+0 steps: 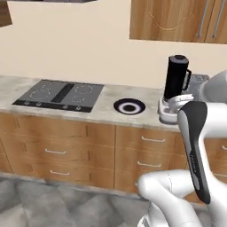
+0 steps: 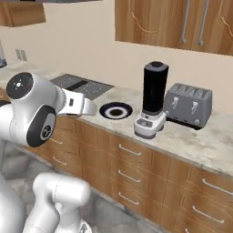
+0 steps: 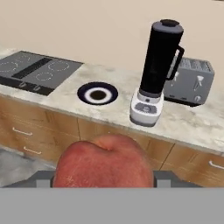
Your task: Pick the peach and orange from the fridge and place them on the plate next to the blender to make a fruit smoothie.
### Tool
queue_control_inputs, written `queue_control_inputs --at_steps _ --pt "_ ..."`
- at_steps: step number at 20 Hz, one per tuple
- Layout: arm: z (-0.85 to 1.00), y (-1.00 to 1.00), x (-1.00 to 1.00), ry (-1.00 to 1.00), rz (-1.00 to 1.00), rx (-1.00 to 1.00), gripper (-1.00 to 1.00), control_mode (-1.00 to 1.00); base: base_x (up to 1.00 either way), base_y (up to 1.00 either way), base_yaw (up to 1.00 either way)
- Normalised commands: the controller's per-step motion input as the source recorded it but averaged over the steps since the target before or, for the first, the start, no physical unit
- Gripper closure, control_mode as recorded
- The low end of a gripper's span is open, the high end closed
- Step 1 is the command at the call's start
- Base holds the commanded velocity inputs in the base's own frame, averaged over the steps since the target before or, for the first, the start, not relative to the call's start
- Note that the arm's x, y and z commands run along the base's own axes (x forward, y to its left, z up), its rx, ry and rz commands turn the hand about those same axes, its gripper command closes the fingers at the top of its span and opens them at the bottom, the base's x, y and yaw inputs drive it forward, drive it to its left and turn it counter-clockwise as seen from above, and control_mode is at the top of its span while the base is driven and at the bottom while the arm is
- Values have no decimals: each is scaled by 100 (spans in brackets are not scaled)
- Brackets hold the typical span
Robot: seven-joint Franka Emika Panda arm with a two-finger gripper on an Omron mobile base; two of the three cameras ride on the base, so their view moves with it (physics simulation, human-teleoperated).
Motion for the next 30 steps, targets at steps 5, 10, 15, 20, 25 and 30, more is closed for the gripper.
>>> queue_control_inputs --at_steps 5,10,15,20,25,30 --pt "0 0 0 0 0 0 100 100 100 96 -60" --pt "0 0 0 0 0 0 100 100 98 61 -49" --pt "0 0 4 0 -1 0 100 -100 55 19 -25" --pt "-38 0 15 42 0 0 100 -100 0 0 0" --pt "-70 -1 28 38 1 3 100 -100 0 0 0" --pt "-79 7 40 3 2 18 100 -100 0 0 0"
